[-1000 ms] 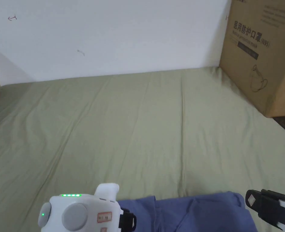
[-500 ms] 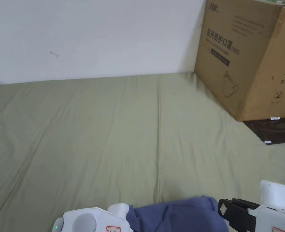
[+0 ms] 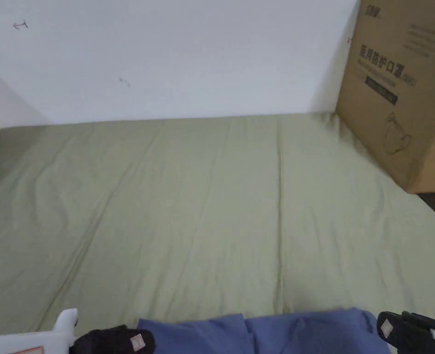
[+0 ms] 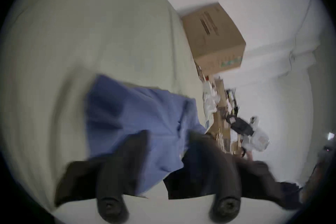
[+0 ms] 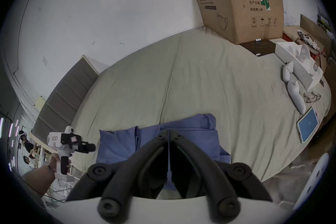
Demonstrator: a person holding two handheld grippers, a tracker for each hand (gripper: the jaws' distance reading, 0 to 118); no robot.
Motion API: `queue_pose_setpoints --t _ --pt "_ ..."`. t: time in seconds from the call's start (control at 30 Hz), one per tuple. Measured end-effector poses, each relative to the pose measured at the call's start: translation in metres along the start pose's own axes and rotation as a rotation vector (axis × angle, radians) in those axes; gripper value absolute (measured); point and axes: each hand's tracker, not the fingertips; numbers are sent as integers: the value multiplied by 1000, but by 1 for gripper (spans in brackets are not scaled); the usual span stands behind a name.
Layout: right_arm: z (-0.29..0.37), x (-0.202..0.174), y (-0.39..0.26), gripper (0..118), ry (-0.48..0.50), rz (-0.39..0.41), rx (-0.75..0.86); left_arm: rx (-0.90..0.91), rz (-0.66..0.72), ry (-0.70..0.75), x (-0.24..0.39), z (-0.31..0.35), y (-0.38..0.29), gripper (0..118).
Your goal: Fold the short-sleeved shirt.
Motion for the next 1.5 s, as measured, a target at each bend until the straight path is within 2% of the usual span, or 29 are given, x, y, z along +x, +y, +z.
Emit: queue_pose_setpoints --t 0.07,0.17,0.23,0.3,0.37,0.5,0.57,0.6,0.63,0.67,0.7,0.77,0.8,0.87,1.0,1.1,1.2,1.27,1.33,1.5 --pt "-2 -3 0 1 8 1 -3 45 21 -22 -20 10 0 117" --pt "-7 -10 -1 1 -7 34 -25 -9 88 -37 -46 2 -2 118" --pt "-9 -14 -2 1 -20 52 -34 -29 169 -127 -63 -13 -5 118" --pt "-11 -17 -3 1 -22 60 -45 -49 228 -307 -70 -33 -8 118" --pt "-13 -19 -3 1 -24 59 -55 -115 223 -375 -69 -62 -9 118" --pt "-17 -18 -2 1 -15 38 -81 -218 116 -373 -50 -99 -11 118" --pt "-19 -17 -2 1 -11 28 -84 -205 157 -375 -53 -104 -9 116" --pt "-20 -17 -3 1 -11 24 -84 -187 206 -387 -56 -102 -9 103" --pt "-21 -17 -3 1 -9 21 -86 -169 243 -381 -60 -96 -7 73" --pt "-23 -16 -4 1 -9 19 -90 -168 235 -325 -61 -93 -6 21" --pt "-24 -16 -5 1 -10 18 -94 -171 187 -198 -61 -92 -7 8" --pt "-26 -16 -6 1 -10 8 -101 -204 105 83 -68 -94 -14 9" --pt "-26 -16 -6 1 -6 1 -104 -158 192 -146 -60 -88 -13 9" --pt "-26 -17 -6 1 9 -12 -104 -147 93 1 -40 -93 -17 9" --pt "-22 -22 -3 1 25 -5 -98 -103 -79 138 10 -76 -23 9" --pt "-18 -24 0 1 43 2 -84 -44 -174 262 46 -39 -24 9" --pt "-17 -25 0 1 68 -4 -71 24 -308 590 84 -3 -25 9" --pt "-17 -26 -1 1 79 -4 -69 45 -392 736 98 13 -29 9" --pt "-16 -27 -3 1 91 -3 -69 65 -352 748 102 27 -27 9" --pt "-12 -25 -7 1 106 -12 -65 76 -184 611 113 16 -25 10"
